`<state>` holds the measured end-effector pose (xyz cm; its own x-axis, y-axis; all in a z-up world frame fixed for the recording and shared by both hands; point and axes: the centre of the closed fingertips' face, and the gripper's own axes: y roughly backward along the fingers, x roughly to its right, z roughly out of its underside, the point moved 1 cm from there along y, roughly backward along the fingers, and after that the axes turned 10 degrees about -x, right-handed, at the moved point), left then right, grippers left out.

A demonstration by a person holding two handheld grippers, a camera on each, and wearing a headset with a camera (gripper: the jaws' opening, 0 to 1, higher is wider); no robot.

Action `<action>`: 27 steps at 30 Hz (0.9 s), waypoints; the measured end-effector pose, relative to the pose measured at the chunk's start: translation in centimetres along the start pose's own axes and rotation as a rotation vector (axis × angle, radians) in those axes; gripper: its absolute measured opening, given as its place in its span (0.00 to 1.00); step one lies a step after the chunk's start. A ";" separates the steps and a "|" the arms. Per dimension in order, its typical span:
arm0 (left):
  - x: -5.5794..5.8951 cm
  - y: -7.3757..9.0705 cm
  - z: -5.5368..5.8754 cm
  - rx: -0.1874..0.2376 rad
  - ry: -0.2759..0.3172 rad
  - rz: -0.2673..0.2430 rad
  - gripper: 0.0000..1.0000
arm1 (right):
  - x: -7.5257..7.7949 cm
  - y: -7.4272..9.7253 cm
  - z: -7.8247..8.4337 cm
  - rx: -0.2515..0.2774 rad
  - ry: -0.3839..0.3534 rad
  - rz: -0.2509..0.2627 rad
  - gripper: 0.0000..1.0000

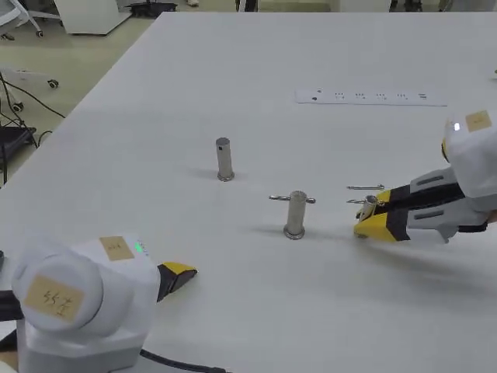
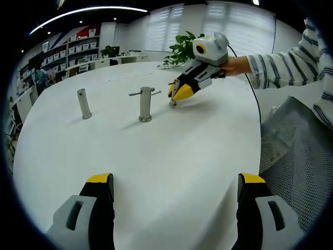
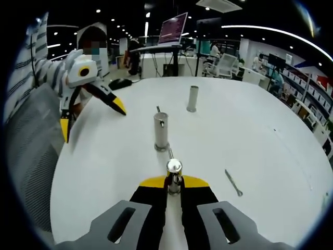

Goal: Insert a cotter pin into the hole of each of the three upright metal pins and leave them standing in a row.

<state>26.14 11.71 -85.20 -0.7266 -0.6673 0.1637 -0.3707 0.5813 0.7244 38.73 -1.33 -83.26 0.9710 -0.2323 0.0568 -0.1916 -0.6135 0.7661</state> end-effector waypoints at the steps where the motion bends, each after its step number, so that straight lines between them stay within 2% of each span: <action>1: 0.0 0.0 0.0 0.000 0.000 0.000 0.99 | 0.1 0.0 0.1 0.002 0.006 -0.002 0.09; 27: 0.3 0.9 -0.4 0.008 0.009 -0.014 0.99 | 0.4 -0.2 0.6 0.008 -0.009 -0.034 0.09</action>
<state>25.81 11.86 -84.23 -0.7163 -0.6794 0.1592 -0.3858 0.5756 0.7210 39.11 -1.77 -83.80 0.9756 -0.2183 0.0249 -0.1598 -0.6270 0.7625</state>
